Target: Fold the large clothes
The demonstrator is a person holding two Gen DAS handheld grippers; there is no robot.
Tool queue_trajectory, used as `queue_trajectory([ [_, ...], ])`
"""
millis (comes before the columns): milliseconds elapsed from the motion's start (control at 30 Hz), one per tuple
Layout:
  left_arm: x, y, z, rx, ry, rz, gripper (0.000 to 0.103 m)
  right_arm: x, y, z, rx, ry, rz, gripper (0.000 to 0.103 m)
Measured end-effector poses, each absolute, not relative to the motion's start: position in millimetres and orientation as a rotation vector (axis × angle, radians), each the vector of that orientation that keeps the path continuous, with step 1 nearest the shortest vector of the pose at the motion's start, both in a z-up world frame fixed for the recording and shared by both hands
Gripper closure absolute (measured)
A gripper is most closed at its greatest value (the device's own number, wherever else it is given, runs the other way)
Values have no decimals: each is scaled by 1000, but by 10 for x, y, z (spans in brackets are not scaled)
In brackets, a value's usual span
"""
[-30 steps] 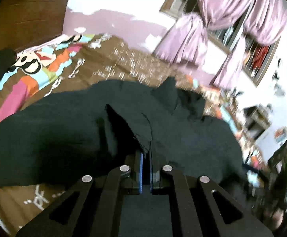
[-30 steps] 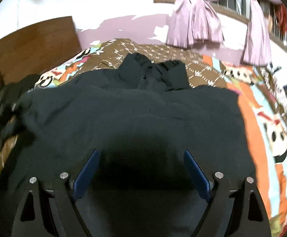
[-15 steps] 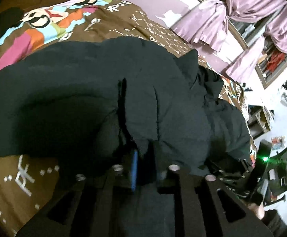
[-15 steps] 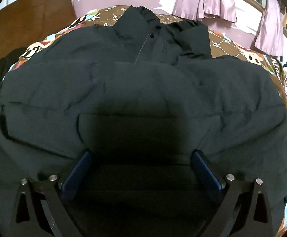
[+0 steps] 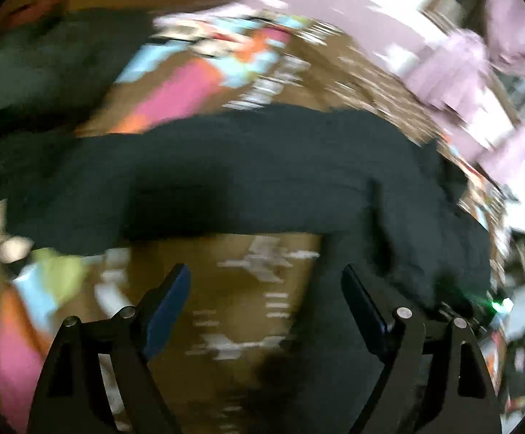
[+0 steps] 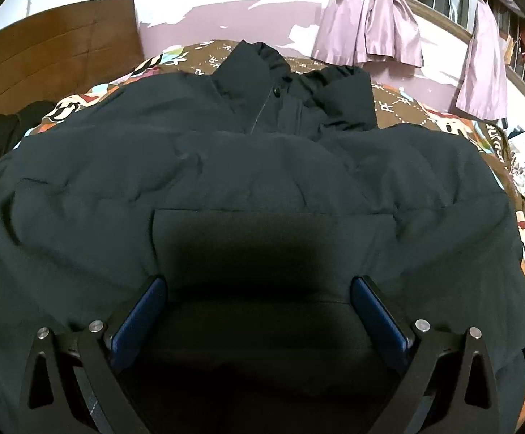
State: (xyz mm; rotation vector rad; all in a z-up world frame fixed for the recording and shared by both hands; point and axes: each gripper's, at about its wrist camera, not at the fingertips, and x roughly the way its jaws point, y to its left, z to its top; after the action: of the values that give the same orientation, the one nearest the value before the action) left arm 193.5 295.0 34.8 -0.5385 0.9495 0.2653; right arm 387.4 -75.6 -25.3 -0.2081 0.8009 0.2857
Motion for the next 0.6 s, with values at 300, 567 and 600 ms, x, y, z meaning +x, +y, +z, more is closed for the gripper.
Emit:
queue_trajectory([
  [300, 1297, 3958, -131, -972, 718, 742, 22, 3807, -14, 415, -79, 718, 435, 0],
  [567, 1201, 4356, -776, -1292, 589, 798, 22, 4005, 1014, 332, -158, 746, 530, 0],
  [600, 1200, 4418, -817, -1298, 576, 800, 22, 4025, 1065, 262, -165, 761, 527, 0],
])
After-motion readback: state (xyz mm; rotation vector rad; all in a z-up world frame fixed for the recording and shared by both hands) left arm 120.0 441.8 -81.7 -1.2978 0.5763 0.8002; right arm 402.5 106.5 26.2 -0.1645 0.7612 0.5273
